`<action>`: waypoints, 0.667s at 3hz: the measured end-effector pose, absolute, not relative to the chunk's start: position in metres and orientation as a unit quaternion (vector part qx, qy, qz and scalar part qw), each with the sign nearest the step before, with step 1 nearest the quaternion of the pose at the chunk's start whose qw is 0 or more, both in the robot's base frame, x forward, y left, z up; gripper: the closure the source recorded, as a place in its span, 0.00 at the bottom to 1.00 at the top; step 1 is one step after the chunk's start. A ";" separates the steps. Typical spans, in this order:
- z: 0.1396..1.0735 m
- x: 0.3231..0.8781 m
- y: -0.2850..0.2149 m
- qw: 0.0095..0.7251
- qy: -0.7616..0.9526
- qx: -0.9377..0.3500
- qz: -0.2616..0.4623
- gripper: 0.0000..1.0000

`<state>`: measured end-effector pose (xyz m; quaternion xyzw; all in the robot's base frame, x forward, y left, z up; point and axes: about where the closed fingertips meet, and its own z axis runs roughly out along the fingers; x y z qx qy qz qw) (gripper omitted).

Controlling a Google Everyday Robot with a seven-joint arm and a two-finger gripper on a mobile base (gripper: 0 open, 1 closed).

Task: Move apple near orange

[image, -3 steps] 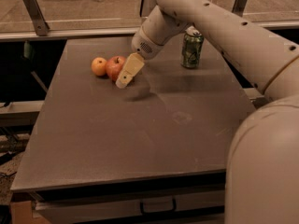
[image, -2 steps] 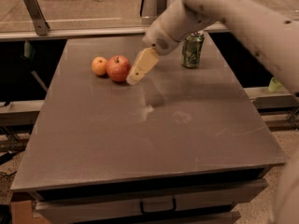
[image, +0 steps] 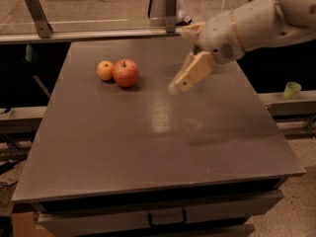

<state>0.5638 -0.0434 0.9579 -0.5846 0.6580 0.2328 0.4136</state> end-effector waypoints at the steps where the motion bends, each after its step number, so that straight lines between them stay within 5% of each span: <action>1: 0.980 0.519 -0.072 0.468 0.618 -0.575 0.260 0.00; 2: 0.997 0.506 -0.107 0.506 0.611 -0.557 0.247 0.00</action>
Offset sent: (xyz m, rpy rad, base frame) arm -0.0393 -0.0232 0.0195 0.1093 -0.0588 0.0298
